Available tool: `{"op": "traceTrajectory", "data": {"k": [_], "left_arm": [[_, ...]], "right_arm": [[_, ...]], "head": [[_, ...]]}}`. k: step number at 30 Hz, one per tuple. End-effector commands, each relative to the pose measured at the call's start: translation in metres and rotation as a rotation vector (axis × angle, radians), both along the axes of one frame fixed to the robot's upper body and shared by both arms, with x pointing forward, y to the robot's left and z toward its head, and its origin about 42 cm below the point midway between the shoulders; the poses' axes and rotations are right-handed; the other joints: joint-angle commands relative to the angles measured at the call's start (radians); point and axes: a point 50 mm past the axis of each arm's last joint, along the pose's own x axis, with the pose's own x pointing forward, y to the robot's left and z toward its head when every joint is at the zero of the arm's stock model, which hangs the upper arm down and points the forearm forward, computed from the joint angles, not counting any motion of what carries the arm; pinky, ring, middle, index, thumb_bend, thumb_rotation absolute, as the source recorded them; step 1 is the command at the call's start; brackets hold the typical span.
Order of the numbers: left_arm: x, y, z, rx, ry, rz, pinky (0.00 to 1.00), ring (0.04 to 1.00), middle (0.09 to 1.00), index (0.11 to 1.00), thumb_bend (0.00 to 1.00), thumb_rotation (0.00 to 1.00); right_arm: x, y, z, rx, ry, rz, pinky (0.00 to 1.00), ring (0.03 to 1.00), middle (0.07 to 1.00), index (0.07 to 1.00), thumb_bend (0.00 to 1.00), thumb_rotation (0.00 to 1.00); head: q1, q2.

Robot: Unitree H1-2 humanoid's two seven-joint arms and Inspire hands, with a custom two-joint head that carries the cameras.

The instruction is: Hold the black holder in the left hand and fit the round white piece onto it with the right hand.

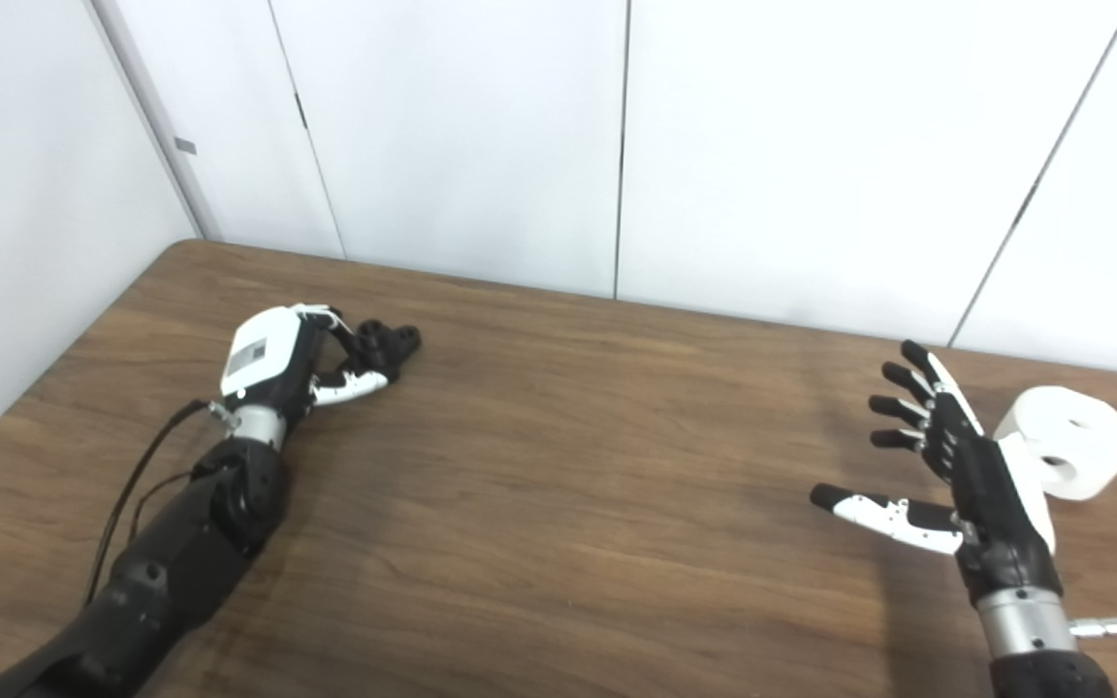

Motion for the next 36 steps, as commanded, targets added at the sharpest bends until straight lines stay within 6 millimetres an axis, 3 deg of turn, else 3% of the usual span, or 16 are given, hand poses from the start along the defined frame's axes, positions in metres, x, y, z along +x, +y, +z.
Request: {"op": "traceTrajectory", "data": {"k": [1, 10, 18, 24, 36], "left_arm": [[-0.005, -0.041, -0.012, -0.012, 0.018, -0.162, 0.89, 0.902, 0.813, 0.479, 0.52, 0.06], [-0.016, -0.103, -0.016, -0.055, 0.019, -0.423, 0.85, 0.909, 0.825, 0.479, 0.52, 0.06], [-0.028, -0.141, -0.011, -0.12, 0.056, -0.67, 0.88, 0.936, 0.852, 0.479, 0.52, 0.06], [-0.035, -0.16, -0.015, -0.159, 0.098, -0.838, 0.88, 0.947, 0.865, 0.479, 0.52, 0.06], [-0.043, -0.173, -0.033, -0.175, 0.193, -0.988, 0.8, 0.934, 0.855, 0.478, 0.52, 0.06]], "right_arm": [[0.007, -0.002, 0.02, -0.015, -0.101, 0.005, 0.68, 0.803, 0.891, 0.932, 0.66, 0.19], [0.007, 0.0, 0.019, -0.029, -0.111, -0.004, 0.67, 0.797, 0.893, 0.936, 0.67, 0.24], [0.007, 0.004, 0.018, -0.018, -0.108, -0.018, 0.67, 0.787, 0.892, 0.936, 0.7, 0.25], [0.006, 0.007, 0.02, -0.023, -0.112, -0.024, 0.7, 0.787, 0.886, 0.93, 0.7, 0.26], [0.004, 0.002, 0.026, -0.026, -0.133, -0.031, 0.67, 0.78, 0.89, 0.931, 0.71, 0.27]], "head": [[-0.005, 0.002], [-0.055, 0.009], [-0.116, 0.015], [-0.153, 0.021], [-0.222, 0.041]]}}
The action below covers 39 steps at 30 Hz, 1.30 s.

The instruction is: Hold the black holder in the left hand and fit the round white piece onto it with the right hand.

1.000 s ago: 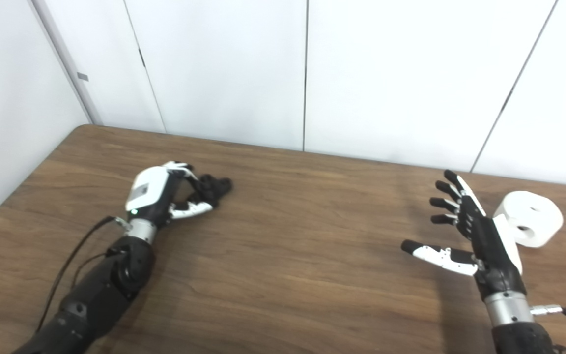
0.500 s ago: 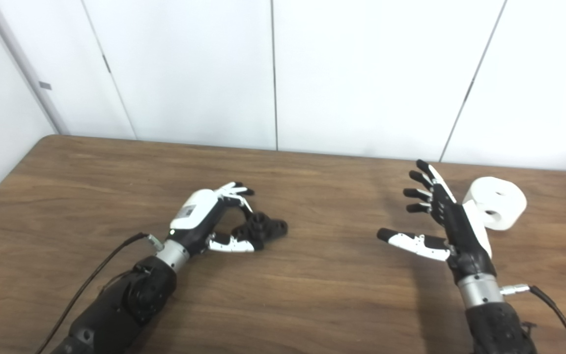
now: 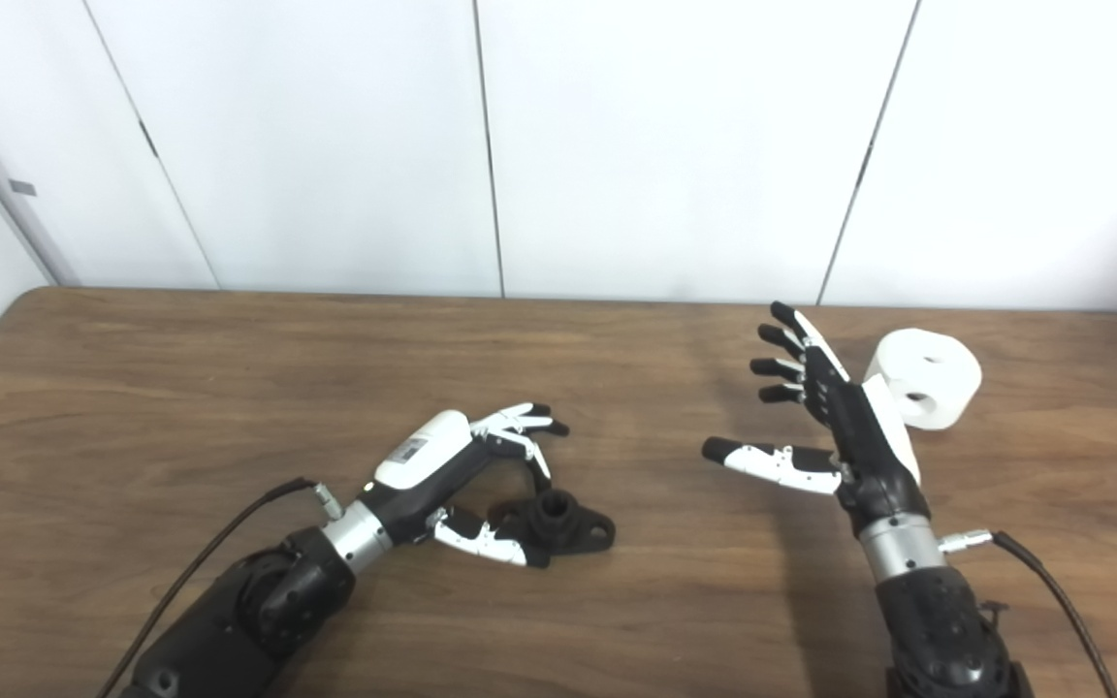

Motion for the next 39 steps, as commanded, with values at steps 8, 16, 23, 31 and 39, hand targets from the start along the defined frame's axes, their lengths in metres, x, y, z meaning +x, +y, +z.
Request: {"op": "traceTrajectory", "data": {"k": [8, 16, 23, 31, 39], "left_arm": [[-0.013, 0.003, -0.036, 0.234, 0.039, -0.058, 0.85, 0.921, 0.847, 0.478, 0.52, 0.06], [-0.015, 0.012, -0.038, 0.297, 0.025, 0.014, 0.85, 0.908, 0.835, 0.479, 0.53, 0.06], [-0.014, 0.02, -0.049, 0.397, -0.017, 0.047, 0.84, 0.896, 0.819, 0.479, 0.53, 0.06], [-0.014, 0.037, -0.058, 0.411, -0.024, 0.083, 0.8, 0.872, 0.806, 0.48, 0.53, 0.06], [-0.018, 0.043, -0.057, 0.394, -0.001, 0.098, 0.82, 0.872, 0.81, 0.481, 0.52, 0.05]], "right_arm": [[0.0, -0.01, 0.041, -0.003, -0.135, -0.01, 0.69, 0.791, 0.892, 0.93, 0.7, 0.29], [-0.007, -0.053, 0.083, -0.104, -0.236, -0.081, 0.62, 0.761, 0.875, 0.921, 0.72, 0.29], [-0.014, -0.082, 0.11, -0.17, -0.29, -0.173, 0.64, 0.779, 0.875, 0.912, 0.72, 0.26], [-0.021, -0.103, 0.129, -0.26, -0.323, -0.288, 0.65, 0.792, 0.874, 0.905, 0.74, 0.24], [-0.011, -0.149, 0.126, -0.423, -0.102, -0.391, 0.68, 0.859, 0.941, 0.903, 0.78, 0.27]], "head": [[-0.076, 0.011], [-0.171, 0.006], [-0.266, -0.015], [-0.404, -0.08], [-0.448, -0.121]]}}
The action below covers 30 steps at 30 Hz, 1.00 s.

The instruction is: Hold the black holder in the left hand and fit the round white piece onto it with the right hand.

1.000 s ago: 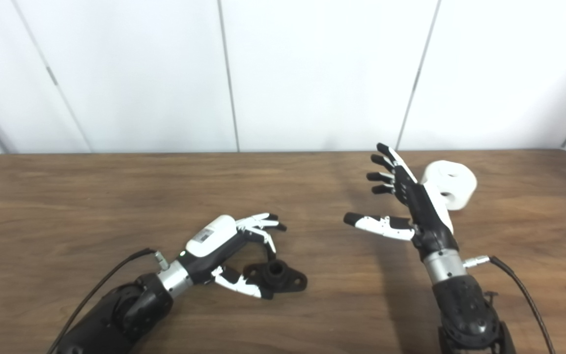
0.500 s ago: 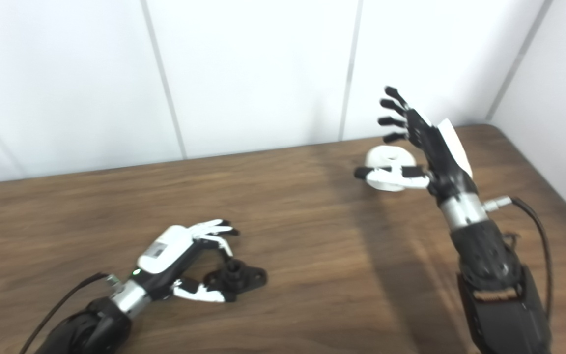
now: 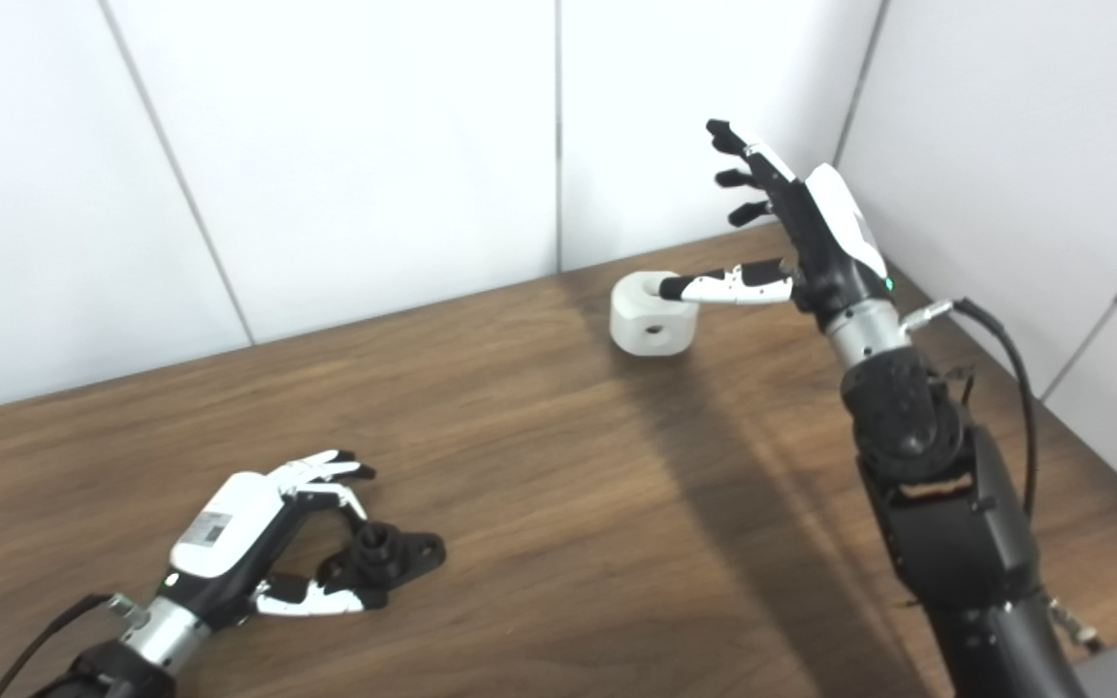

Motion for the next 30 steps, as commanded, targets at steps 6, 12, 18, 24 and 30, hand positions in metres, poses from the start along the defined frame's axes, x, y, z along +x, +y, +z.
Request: {"op": "traceTrajectory", "data": {"k": [6, 12, 18, 24, 30], "left_arm": [[-0.021, 0.05, -0.053, 0.152, 0.114, 0.084, 0.76, 0.84, 0.788, 0.48, 0.52, 0.05], [-0.023, 0.052, -0.054, 0.138, 0.097, 0.08, 0.74, 0.824, 0.773, 0.479, 0.52, 0.05], [-0.024, 0.055, -0.055, 0.139, 0.096, 0.087, 0.74, 0.821, 0.771, 0.48, 0.52, 0.05], [-0.025, 0.057, -0.054, 0.134, 0.107, 0.093, 0.76, 0.829, 0.775, 0.48, 0.52, 0.05], [-0.026, 0.056, -0.055, 0.139, 0.114, 0.082, 0.76, 0.829, 0.775, 0.48, 0.52, 0.05]], "right_arm": [[0.016, -0.022, 0.001, -0.014, 0.102, -0.001, 0.72, 0.899, 0.963, 0.916, 0.84, 0.28], [0.029, -0.016, -0.013, 0.046, 0.169, 0.027, 0.76, 0.942, 0.994, 0.964, 0.85, 0.25], [0.047, -0.009, -0.024, 0.04, 0.262, 0.073, 0.77, 0.938, 0.989, 0.953, 0.91, 0.25], [0.07, 0.003, -0.038, -0.002, 0.348, 0.1, 0.74, 0.937, 0.991, 0.94, 0.93, 0.27], [0.087, 0.012, -0.054, -0.011, 0.403, 0.08, 0.73, 0.912, 0.974, 0.939, 0.93, 0.3]], "head": [[-0.008, -0.009], [-0.006, -0.008], [0.0, -0.005], [-0.004, -0.002], [0.002, 0.003]]}}
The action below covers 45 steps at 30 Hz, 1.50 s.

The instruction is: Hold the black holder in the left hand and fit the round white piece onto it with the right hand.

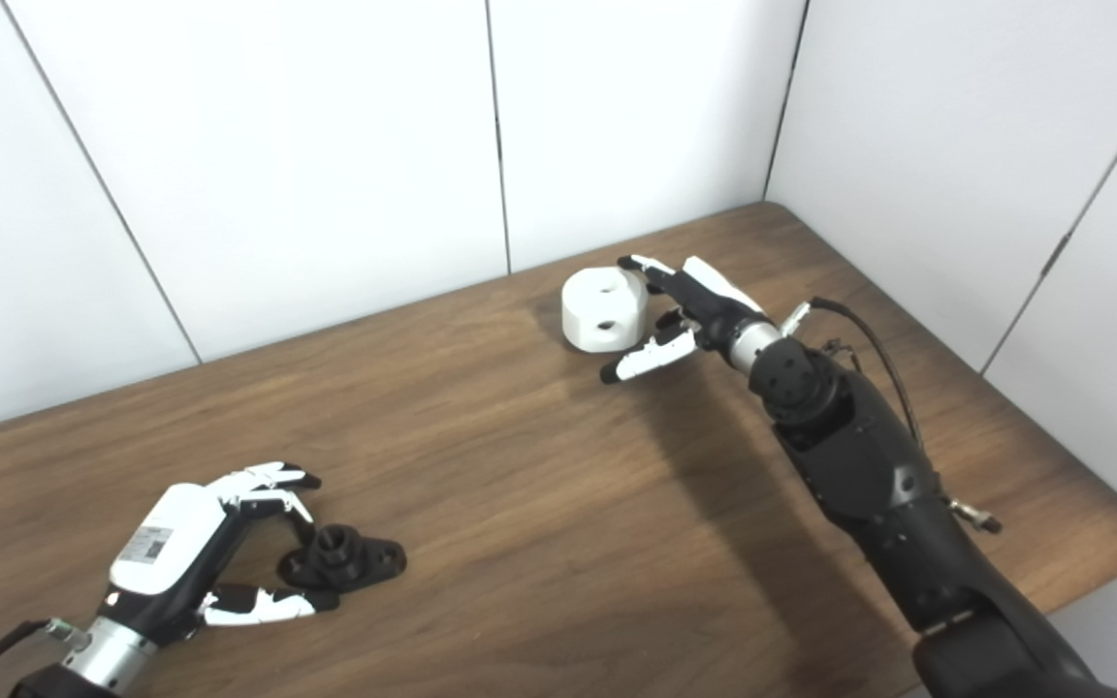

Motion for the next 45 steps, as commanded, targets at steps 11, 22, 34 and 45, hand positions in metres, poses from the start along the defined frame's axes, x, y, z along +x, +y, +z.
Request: {"op": "traceTrajectory", "data": {"k": [11, 22, 34, 45], "left_arm": [[-0.035, 0.041, -0.055, 0.139, 0.151, 0.066, 0.75, 0.82, 0.77, 0.48, 0.52, 0.05], [-0.035, 0.044, -0.051, 0.159, 0.172, 0.063, 0.76, 0.825, 0.776, 0.48, 0.52, 0.05], [-0.034, 0.043, -0.047, 0.168, 0.178, 0.072, 0.78, 0.842, 0.787, 0.48, 0.52, 0.05], [-0.037, 0.039, -0.044, 0.181, 0.208, 0.084, 0.81, 0.868, 0.809, 0.482, 0.52, 0.05]], "right_arm": [[0.031, 0.004, 0.009, -0.025, -0.06, -0.016, 0.74, 0.902, 0.956, 0.93, 0.93, 0.3], [0.027, 0.001, 0.0, -0.028, -0.045, -0.03, 0.78, 0.915, 0.956, 0.941, 0.91, 0.27], [0.036, 0.016, 0.001, -0.054, 0.01, 0.062, 0.72, 0.892, 0.945, 0.917, 0.93, 0.21], [0.039, 0.03, -0.004, -0.051, 0.022, 0.097, 0.76, 0.904, 0.945, 0.91, 0.91, 0.18]], "head": [[0.01, 0.006], [0.017, 0.018], [0.03, 0.029], [0.038, 0.038]]}}
